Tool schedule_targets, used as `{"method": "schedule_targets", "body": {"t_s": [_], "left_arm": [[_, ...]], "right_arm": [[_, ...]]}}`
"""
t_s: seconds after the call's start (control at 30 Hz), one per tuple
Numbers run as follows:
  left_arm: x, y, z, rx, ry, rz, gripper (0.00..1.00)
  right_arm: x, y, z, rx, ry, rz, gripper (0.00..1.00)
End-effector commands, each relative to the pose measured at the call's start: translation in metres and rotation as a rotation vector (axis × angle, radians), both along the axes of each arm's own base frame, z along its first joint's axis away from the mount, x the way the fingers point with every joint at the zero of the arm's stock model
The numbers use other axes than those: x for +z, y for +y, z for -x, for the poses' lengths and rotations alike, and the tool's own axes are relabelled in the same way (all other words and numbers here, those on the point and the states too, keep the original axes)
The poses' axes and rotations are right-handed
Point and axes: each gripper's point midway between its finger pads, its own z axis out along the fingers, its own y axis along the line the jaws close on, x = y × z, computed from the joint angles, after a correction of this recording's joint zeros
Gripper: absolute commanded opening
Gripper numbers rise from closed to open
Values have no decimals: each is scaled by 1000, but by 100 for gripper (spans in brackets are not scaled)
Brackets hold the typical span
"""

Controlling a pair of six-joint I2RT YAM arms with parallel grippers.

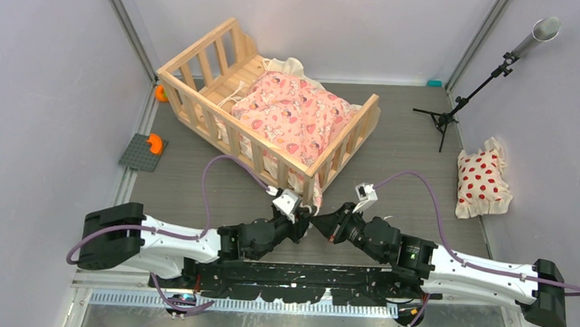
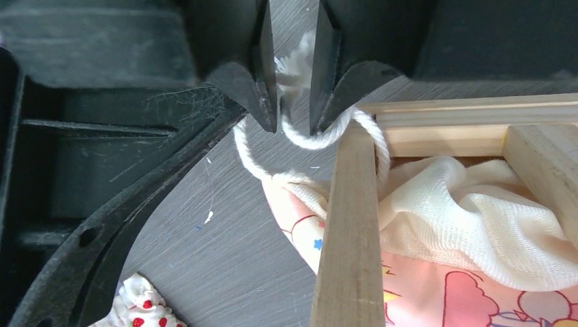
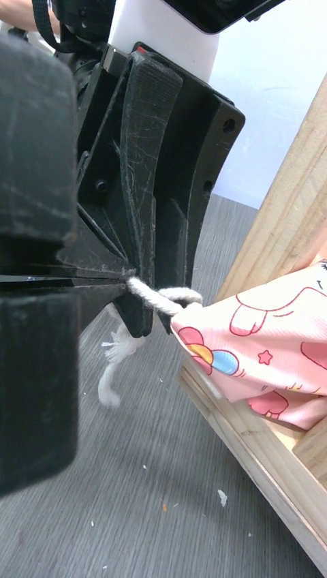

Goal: Set up the pet bed

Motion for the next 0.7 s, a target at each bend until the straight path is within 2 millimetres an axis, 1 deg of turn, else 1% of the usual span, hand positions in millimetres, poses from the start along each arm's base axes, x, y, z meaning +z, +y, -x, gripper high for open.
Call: {"method": "schedule_targets", "body": {"t_s": [0.0, 0.1, 0.27, 0.37, 0.4, 0.53, 0.57, 0.67], "left_arm": [[31, -15, 5, -45, -27, 60, 30], [33, -14, 5, -43, -30, 51, 34], [35, -10, 6, -52, -35, 21, 35], [37, -7, 7, -56, -40, 23, 25], [39, -6, 7, -54, -42, 25, 23], [41, -6, 7, -61, -47, 24, 22], [40, -7, 8, -65, -47, 22, 23], [38, -8, 9, -77, -46, 10, 31]], "right_arm": [[20, 1, -5, -25, -31, -54, 1], [20, 0, -5, -27, -31, -50, 1], [17, -1, -6, -33, -30, -44, 1], [15, -1, -6, -33, -28, -37, 1], [14, -1, -6, -34, -27, -34, 1], [13, -1, -6, -35, -26, -30, 1], [14, -1, -7, -36, -27, -31, 1], [13, -1, -6, -36, -27, -30, 1]]}}
